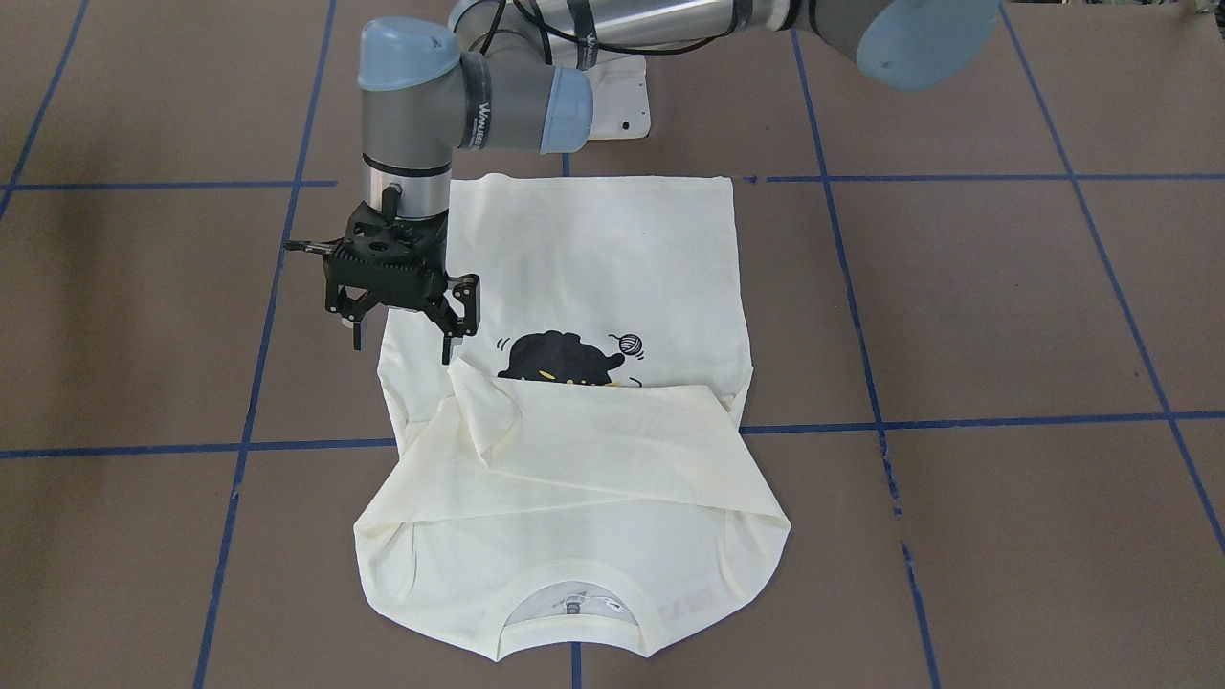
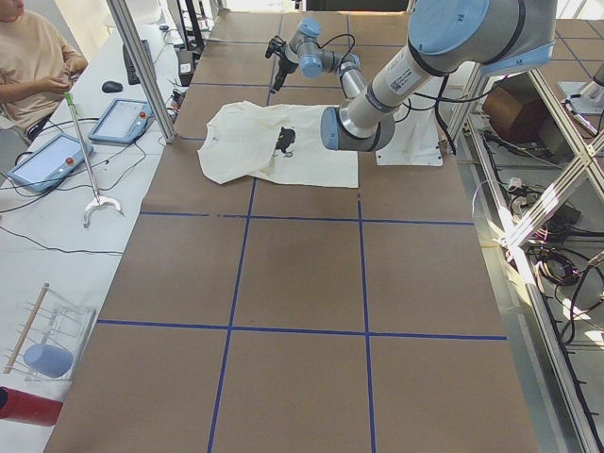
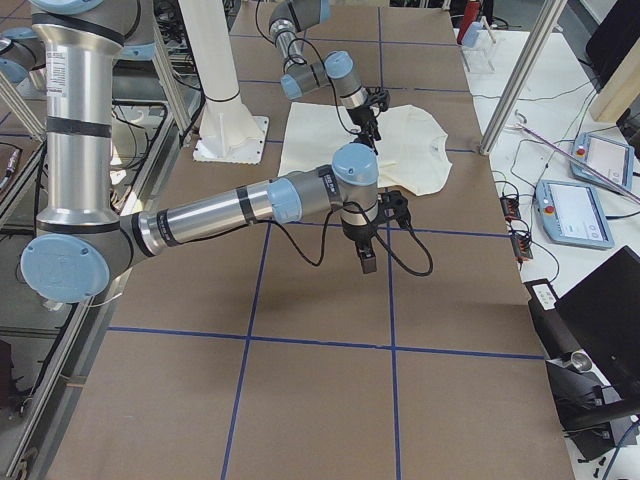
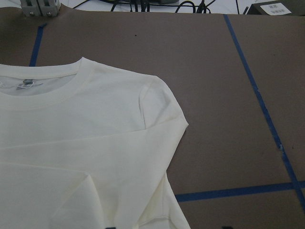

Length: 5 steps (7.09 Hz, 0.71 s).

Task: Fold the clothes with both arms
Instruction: 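Release the sleeve and withdraw the left gripper while the right gripper approaches the shoulder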

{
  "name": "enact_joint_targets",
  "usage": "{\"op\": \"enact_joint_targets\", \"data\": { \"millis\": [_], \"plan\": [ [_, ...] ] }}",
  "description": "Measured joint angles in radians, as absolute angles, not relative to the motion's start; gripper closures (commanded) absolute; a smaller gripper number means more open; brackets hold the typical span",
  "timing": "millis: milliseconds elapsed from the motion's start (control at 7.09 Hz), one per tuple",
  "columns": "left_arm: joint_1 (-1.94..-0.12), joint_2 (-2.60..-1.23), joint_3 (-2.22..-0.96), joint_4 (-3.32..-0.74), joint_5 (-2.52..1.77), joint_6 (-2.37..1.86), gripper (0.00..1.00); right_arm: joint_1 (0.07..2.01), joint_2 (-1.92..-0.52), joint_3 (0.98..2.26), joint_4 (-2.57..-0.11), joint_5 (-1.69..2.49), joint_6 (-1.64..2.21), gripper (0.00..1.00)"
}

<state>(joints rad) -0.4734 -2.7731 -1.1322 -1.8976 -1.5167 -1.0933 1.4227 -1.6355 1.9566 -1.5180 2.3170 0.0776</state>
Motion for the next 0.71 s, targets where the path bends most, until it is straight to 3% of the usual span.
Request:
{"op": "enact_joint_targets", "data": {
  "millis": [282,705],
  "plan": [
    [-0.56,-2.645,-1.315,-1.823,-1.66,-0.918,0.0,1.364,-1.585,1.949,-1.454,2.316,0.166,0.0],
    [-0.71,-2.377,-1.612,-1.701,-1.785,-0.661,0.0,1.123,-1.376,1.95,-1.446,2.206,0.557,0.0]
  ]
}}
